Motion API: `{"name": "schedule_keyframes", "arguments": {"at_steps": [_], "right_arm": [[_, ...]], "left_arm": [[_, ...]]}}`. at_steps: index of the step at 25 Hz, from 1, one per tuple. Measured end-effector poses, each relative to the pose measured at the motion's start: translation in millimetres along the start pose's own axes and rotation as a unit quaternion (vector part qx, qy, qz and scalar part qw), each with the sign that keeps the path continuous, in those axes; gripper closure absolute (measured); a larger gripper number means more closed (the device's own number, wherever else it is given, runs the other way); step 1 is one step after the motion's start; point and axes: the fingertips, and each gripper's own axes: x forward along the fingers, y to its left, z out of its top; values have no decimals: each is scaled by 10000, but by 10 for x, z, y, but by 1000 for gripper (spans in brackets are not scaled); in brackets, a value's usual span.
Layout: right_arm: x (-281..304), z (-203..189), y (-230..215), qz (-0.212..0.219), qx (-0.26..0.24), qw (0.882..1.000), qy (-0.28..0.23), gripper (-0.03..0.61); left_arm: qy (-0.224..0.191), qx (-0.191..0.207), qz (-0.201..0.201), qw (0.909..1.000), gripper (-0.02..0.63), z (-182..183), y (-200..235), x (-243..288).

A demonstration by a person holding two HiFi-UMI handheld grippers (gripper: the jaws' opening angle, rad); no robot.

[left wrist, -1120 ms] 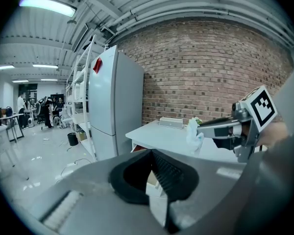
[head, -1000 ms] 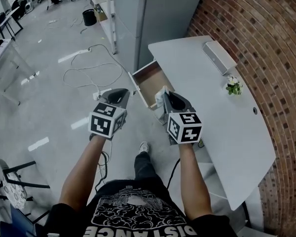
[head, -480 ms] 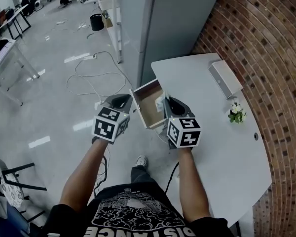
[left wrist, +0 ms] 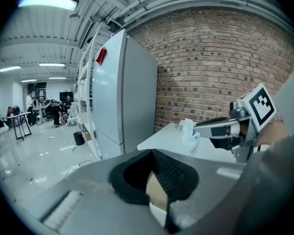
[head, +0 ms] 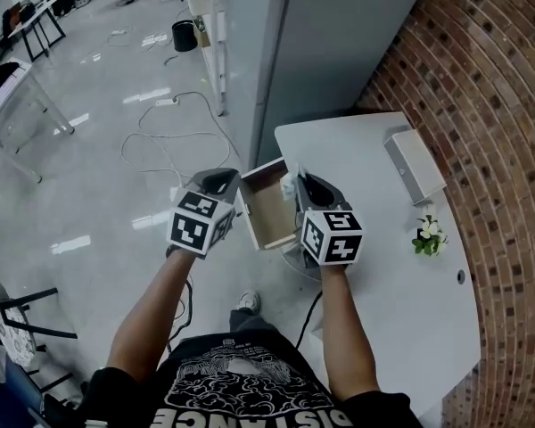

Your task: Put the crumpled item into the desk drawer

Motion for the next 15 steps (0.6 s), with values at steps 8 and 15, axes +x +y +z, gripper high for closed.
{"name": "schedule_keyframes", "arguments": {"at_steps": [8,15], "right_arm": [[326,108,-271,154,-27,9998,86,541],[515,150,-437,258,-63,9996,118,541]], "left_arm": [[71,-106,134,9998,611,103,150,343],[103,-138,206,9996,611,162,222,573]]}}
